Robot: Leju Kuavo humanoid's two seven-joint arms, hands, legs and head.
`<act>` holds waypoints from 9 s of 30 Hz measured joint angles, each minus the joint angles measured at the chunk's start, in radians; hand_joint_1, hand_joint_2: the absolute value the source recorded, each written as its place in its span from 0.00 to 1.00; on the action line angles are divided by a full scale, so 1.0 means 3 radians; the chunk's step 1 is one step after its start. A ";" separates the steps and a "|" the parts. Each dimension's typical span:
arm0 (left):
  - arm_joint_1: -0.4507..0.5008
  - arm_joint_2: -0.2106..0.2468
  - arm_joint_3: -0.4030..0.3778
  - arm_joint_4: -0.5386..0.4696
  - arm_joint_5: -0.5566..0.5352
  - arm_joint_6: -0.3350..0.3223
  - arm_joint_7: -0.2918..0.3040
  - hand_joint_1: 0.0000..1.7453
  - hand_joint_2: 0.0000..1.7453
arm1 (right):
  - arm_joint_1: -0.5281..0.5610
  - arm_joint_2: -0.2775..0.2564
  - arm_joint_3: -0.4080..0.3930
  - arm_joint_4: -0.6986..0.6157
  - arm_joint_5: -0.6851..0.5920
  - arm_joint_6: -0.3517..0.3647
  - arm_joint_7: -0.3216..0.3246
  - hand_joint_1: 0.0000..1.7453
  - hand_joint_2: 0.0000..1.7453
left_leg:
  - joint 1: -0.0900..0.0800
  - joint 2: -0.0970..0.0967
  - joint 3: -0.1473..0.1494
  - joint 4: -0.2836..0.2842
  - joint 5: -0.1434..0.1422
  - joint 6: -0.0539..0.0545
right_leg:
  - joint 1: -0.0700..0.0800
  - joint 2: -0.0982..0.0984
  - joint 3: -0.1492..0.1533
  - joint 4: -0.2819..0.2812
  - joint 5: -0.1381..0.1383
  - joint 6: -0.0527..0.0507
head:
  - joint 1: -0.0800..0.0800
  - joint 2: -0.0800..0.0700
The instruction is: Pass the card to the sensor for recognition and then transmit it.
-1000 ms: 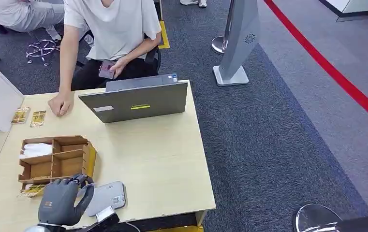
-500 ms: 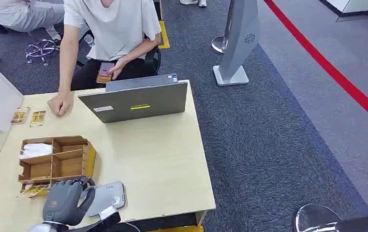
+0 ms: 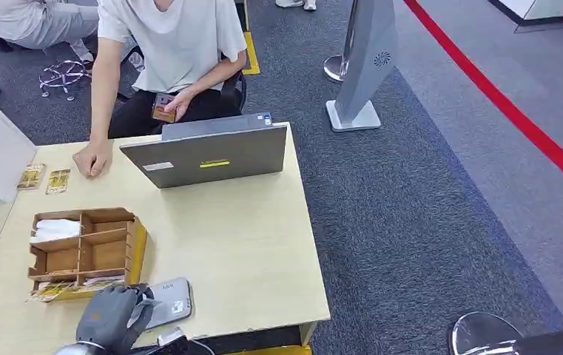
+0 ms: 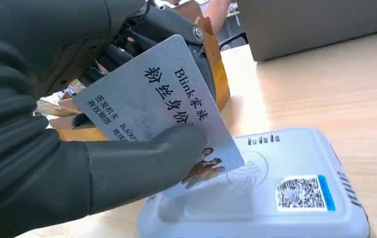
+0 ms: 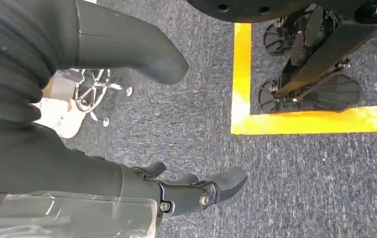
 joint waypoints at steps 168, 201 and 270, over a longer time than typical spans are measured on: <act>-0.0529 0.0376 0.0308 -0.1534 -0.0025 -0.0794 0.0325 1.00 1.00 | 0.0115 -0.0081 0.0109 -0.0008 0.0009 0.0094 -0.0031 0.00 1.00 | 0.0003 -0.0012 -0.0017 0.0001 0.0012 -0.0006 | 0.0004 -0.0013 -0.0014 0.0002 0.0005 -0.0003 | 0.0004 0.0000; -0.1733 0.0041 0.0286 -0.0224 -0.1330 -0.0347 0.0666 0.00 1.00 | 0.0039 -0.0423 0.0434 0.0820 0.0009 -0.0411 0.0043 0.00 1.00 | -0.0001 -0.0009 -0.0019 0.0002 0.0017 -0.0002 | 0.0000 -0.0006 -0.0014 0.0001 0.0014 0.0003 | 0.0001 0.0000; -0.0421 -0.2082 0.5782 0.3281 0.2740 0.0112 -0.0109 0.00 1.00 | 0.0353 -0.0140 0.1374 -0.0159 -0.0829 -0.0304 0.0307 0.00 0.00 | -0.0007 -0.0030 0.0016 -0.0001 -0.0016 0.0025 | -0.0008 -0.0030 0.0040 -0.0022 -0.0014 0.0027 | 0.0009 0.0000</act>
